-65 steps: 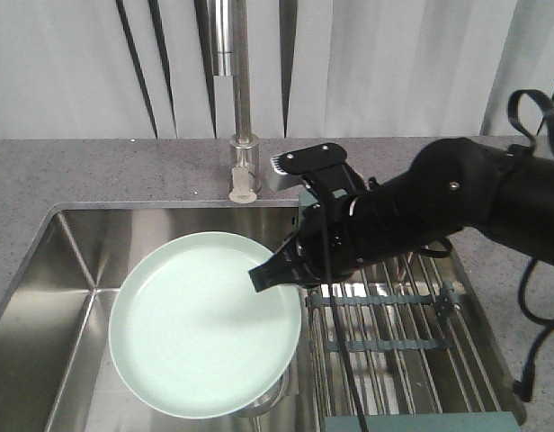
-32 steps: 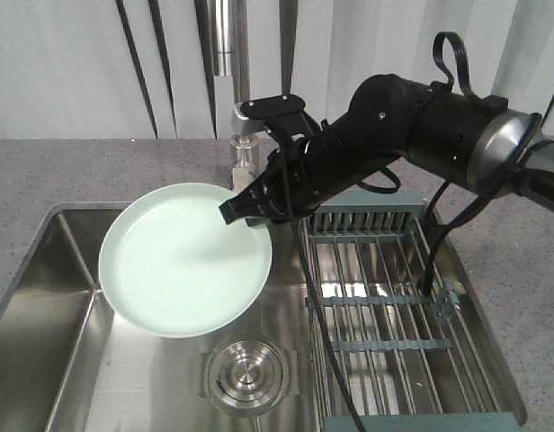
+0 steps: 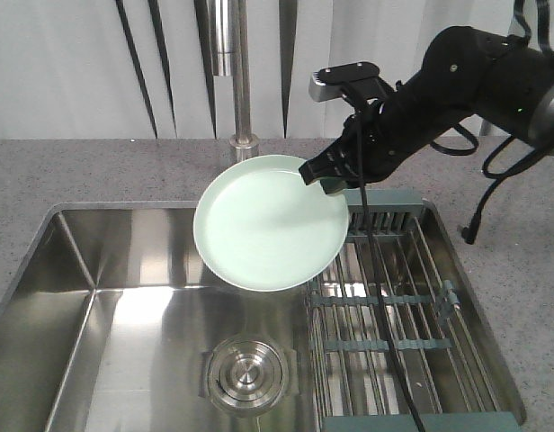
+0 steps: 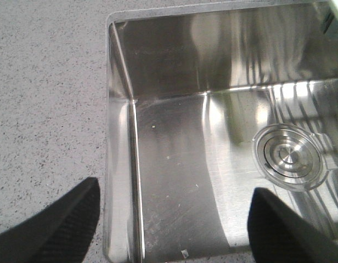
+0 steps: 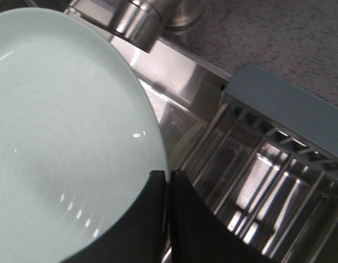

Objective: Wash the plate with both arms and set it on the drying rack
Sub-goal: 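Lower the plate onto the drying rack with the right gripper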

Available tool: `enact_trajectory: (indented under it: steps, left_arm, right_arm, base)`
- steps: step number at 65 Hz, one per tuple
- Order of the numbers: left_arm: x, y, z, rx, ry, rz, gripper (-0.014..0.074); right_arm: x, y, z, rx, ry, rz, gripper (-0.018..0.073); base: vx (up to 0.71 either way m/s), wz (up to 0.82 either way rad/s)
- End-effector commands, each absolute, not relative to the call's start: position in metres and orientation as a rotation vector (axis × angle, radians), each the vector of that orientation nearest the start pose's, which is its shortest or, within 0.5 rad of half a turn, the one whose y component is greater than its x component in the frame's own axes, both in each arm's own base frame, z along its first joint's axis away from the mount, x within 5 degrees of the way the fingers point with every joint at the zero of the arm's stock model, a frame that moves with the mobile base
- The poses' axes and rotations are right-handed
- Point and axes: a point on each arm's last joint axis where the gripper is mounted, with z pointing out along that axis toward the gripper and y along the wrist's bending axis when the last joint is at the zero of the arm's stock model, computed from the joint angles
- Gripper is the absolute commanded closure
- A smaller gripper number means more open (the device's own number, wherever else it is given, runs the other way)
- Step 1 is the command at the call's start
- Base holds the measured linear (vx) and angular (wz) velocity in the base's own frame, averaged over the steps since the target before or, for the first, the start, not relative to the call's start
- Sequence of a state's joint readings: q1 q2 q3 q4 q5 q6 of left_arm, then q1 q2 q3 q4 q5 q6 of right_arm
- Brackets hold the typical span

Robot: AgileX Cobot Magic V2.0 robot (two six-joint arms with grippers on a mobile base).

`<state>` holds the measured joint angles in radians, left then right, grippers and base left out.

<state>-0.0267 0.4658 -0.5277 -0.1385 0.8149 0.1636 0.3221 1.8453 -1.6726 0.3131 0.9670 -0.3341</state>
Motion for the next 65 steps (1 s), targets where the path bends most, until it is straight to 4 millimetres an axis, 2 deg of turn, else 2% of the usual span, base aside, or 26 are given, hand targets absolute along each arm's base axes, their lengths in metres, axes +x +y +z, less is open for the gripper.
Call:
enact_trajectory:
  steps: [1, 21, 38, 46, 65]
  left_arm:
    - [0.085, -0.011, 0.299, 0.138, 2.149, -0.097, 0.0076]
    - [0.085, -0.011, 0.299, 0.138, 2.149, -0.097, 0.0076]
    - [0.085, -0.011, 0.299, 0.138, 2.149, -0.097, 0.0076]
    - [0.085, -0.011, 0.299, 0.138, 2.149, -0.097, 0.0076]
    - [0.085, -0.011, 0.299, 0.138, 2.149, -0.097, 0.0076]
  right_arm:
    - [0.369, 0.135, 0.347, -0.645, 2.389, 0.377, 0.0564]
    - [0.346, 0.082, 0.337, -0.535, 2.459, 0.255, 0.0564]
    - [0.337, 0.047, 0.31, -0.478, 2.55, 0.12, 0.0564]
    - [0.337, 0.038, 0.292, -0.464, 2.576, 0.081, 0.0564]
    - [0.347, 0.036, 0.262, -0.481, 2.611, 0.04, 0.0564]
  base:
    - [0.0, 0.0]
    - [0.0, 0.0]
    - [0.0, 0.0]
    - [0.0, 0.0]
    - [0.0, 0.0]
